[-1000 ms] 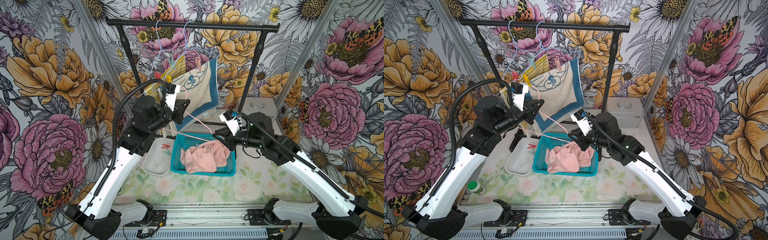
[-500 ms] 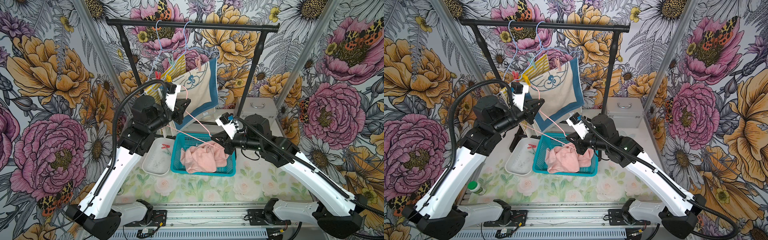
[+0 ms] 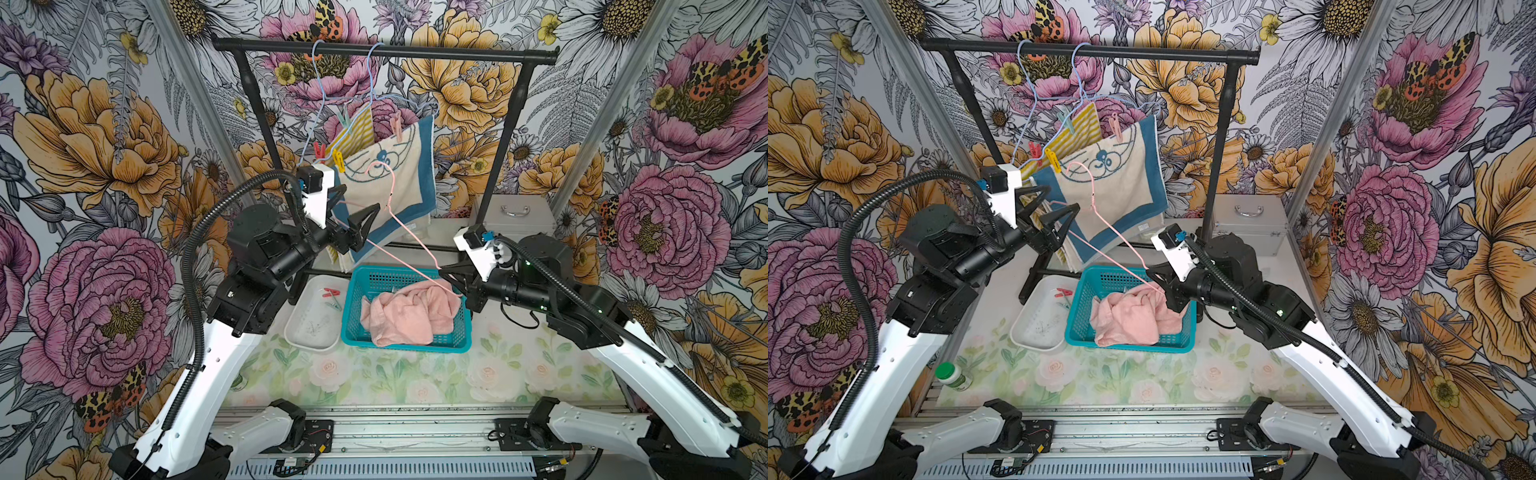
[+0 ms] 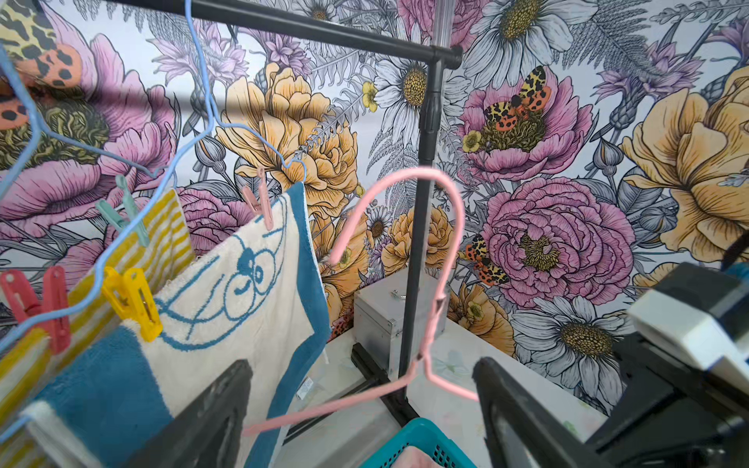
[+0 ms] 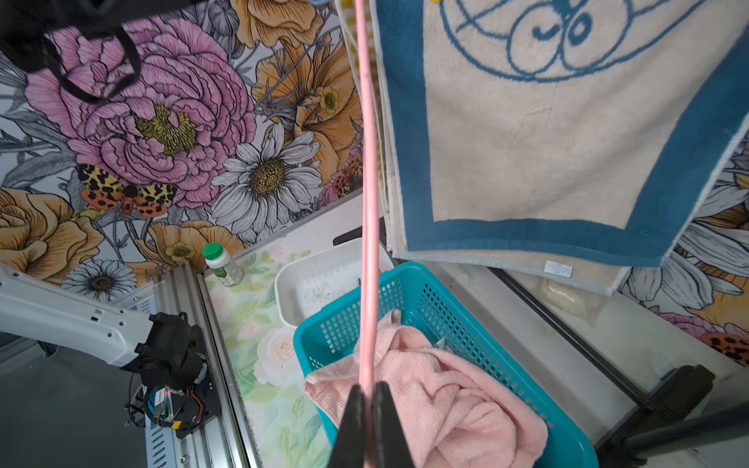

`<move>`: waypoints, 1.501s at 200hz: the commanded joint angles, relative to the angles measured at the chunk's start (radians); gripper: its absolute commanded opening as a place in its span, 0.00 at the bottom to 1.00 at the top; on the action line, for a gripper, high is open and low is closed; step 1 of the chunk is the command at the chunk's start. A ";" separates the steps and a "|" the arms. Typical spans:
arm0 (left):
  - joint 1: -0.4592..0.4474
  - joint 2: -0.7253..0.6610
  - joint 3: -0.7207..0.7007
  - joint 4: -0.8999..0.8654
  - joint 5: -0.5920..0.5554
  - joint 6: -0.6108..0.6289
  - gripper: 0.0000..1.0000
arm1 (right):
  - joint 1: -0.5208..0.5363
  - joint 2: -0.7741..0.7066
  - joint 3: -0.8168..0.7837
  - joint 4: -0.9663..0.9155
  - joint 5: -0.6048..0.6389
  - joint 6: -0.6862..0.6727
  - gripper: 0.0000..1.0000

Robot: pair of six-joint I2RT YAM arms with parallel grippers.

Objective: Remove the clothespins securing towels to the hanger
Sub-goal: Place the hanger at the clothesline.

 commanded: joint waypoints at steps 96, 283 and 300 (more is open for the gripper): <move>0.099 0.018 -0.038 0.000 -0.073 -0.123 0.90 | -0.012 -0.138 -0.053 0.000 0.440 0.153 0.00; 0.061 0.039 -0.032 -0.064 -0.076 -0.136 0.91 | -0.018 0.374 0.645 -0.122 0.863 0.236 0.00; 0.060 0.038 -0.035 -0.065 -0.073 -0.137 0.91 | -0.029 0.395 0.667 -0.123 0.875 0.248 0.00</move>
